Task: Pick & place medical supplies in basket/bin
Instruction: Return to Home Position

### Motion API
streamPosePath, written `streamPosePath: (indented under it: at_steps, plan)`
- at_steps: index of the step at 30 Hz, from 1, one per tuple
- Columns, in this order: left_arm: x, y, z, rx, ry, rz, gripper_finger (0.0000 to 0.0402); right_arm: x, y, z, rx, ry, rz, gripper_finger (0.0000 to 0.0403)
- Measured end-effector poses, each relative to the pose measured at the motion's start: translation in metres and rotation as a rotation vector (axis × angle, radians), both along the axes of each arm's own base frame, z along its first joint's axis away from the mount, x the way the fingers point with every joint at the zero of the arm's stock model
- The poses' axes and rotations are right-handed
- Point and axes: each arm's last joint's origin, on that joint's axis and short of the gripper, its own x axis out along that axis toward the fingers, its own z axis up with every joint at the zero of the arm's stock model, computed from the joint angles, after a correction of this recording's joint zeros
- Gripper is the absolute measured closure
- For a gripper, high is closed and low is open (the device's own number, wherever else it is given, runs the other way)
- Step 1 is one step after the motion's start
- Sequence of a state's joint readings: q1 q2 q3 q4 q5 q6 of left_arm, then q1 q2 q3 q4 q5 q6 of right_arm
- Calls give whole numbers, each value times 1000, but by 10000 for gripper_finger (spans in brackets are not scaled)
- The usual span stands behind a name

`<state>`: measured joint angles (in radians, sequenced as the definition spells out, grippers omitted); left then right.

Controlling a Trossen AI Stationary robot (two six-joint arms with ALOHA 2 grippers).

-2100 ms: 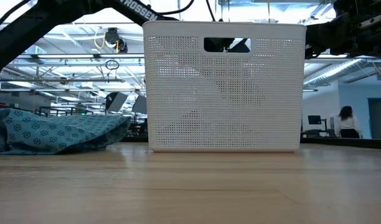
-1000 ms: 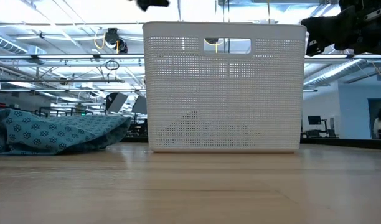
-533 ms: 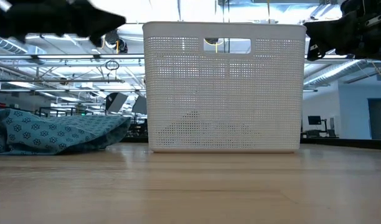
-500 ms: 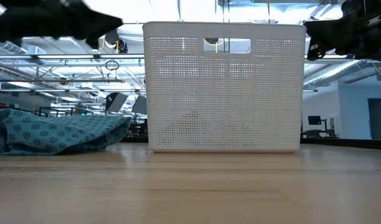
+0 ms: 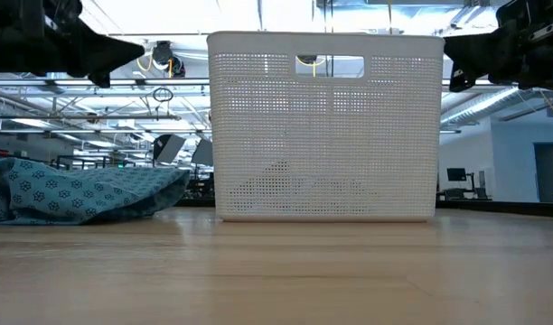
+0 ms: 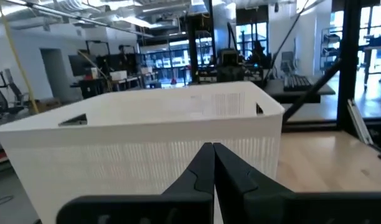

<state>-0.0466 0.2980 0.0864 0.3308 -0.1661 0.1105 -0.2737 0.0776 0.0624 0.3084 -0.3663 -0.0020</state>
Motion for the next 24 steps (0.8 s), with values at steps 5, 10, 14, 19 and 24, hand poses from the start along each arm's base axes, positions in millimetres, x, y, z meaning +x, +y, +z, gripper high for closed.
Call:
streamPosePath:
  at_steps: [5,10,14,19,24]
  plan:
    - [0,-3,-19,27,1,-30,401,0,0,-1,7,6,1,403]
    - [0,-3,-21,18,20,-38,401,1,0,-3,16,29,3,403]
    - [0,-3,-21,19,20,-52,401,1,0,-4,22,46,1,403]
    - [0,-4,-21,20,20,-55,401,1,0,-4,29,45,3,403]
    - [0,-4,-19,64,3,-83,401,1,0,-3,12,26,1,403]
